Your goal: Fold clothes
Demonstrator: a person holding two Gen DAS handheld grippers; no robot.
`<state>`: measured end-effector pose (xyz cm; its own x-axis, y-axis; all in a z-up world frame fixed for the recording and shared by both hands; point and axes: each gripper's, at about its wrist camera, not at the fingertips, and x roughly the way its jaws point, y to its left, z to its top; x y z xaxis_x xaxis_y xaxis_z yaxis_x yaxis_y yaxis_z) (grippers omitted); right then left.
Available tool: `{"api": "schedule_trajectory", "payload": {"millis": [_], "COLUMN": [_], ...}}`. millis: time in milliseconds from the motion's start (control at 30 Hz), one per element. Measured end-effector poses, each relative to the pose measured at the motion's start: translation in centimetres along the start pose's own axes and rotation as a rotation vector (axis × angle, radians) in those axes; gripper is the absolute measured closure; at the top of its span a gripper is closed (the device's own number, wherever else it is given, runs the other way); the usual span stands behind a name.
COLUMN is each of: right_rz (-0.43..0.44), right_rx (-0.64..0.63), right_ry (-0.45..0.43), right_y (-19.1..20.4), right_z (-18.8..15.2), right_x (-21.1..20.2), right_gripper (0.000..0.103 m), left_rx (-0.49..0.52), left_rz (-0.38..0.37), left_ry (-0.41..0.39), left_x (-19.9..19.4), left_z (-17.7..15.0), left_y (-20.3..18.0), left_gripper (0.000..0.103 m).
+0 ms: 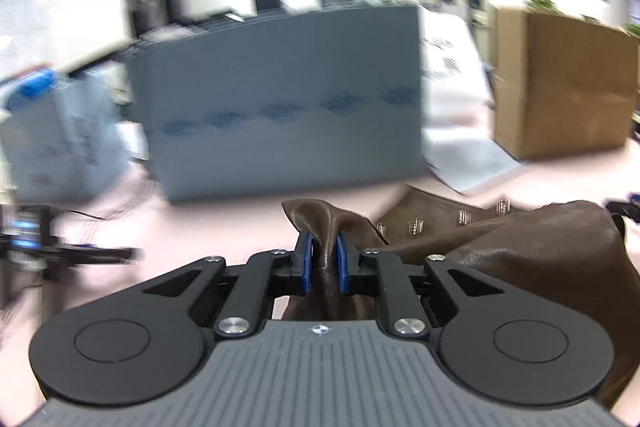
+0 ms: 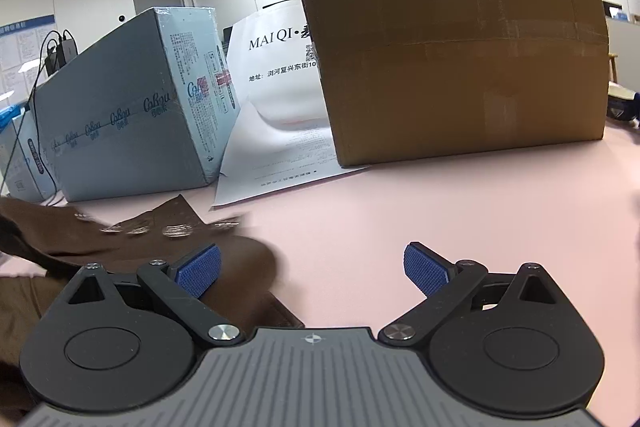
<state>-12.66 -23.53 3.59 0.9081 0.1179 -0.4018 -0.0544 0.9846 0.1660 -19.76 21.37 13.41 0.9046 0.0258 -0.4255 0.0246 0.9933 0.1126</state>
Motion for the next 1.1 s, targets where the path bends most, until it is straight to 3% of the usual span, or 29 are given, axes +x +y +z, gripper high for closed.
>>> {"api": "schedule_trajectory", "payload": {"millis": [133, 267, 367, 467, 533, 567, 633, 667, 700, 733, 800, 933, 1067, 1100], "right_rz": [-0.010, 0.016, 0.120, 0.144, 0.154, 0.121, 0.093, 0.110, 0.137, 0.161, 0.152, 0.120, 0.096, 0.085], "right_rx": [-0.007, -0.012, 0.023, -0.032, -0.109, -0.160, -0.219, -0.216, -0.192, -0.170, -0.182, -0.202, -0.211, -0.220], "right_ry": [0.021, 0.096, 0.203, 0.226, 0.230, 0.225, 0.214, 0.212, 0.216, 0.219, 0.210, 0.160, 0.081, 0.055], "right_y": [0.1, 0.2, 0.3, 1.6, 3.1, 3.9, 4.8, 4.8, 4.7, 4.7, 5.0, 5.7, 6.0, 6.3], "right_z": [-0.2, -0.6, -1.0, -1.2, -1.6, -1.8, -2.1, -2.0, -2.0, -2.0, -2.0, -1.5, 0.2, 0.9], "right_x": [0.5, 1.7, 3.0, 3.4, 3.4, 3.3, 3.2, 3.1, 3.1, 3.2, 3.2, 3.1, 3.0, 3.2], "right_gripper": [0.004, 0.004, 0.004, 0.007, 0.022, 0.034, 0.059, 0.083, 0.089, 0.090, 0.095, 0.096, 0.096, 0.096], "left_rx": [-0.088, -0.131, -0.146, -0.146, -0.121, -0.110, -0.098, -0.093, -0.081, -0.065, -0.029, 0.064, 0.146, 0.159], "left_rz": [0.092, 0.146, 0.137, 0.079, 0.034, 0.001, -0.077, -0.100, -0.135, -0.176, -0.251, -0.406, -0.467, -0.475], "left_ry": [0.004, 0.050, 0.056, 0.045, 0.044, 0.041, 0.032, 0.027, 0.015, 0.002, -0.012, -0.006, 0.048, 0.071], "left_x": [-1.8, -2.5, -2.8, -2.7, -2.3, -2.2, -2.0, -1.8, -1.5, -1.3, -1.0, -0.1, 2.0, 2.6], "left_z": [-1.6, -3.8, -4.8, -5.2, -5.5, -5.6, -5.7, -5.6, -5.5, -5.3, -5.0, -4.6, -5.2, -5.4], "left_y": [4.1, 6.5, 7.6, 7.9, 7.6, 7.2, 6.1, 5.8, 5.1, 4.3, 2.5, -2.0, -5.7, -6.5], "left_gripper": [0.093, 0.098, 0.102, 0.102, 0.100, 0.098, 0.074, 0.065, 0.051, 0.043, 0.041, 0.029, 0.029, 0.036]}}
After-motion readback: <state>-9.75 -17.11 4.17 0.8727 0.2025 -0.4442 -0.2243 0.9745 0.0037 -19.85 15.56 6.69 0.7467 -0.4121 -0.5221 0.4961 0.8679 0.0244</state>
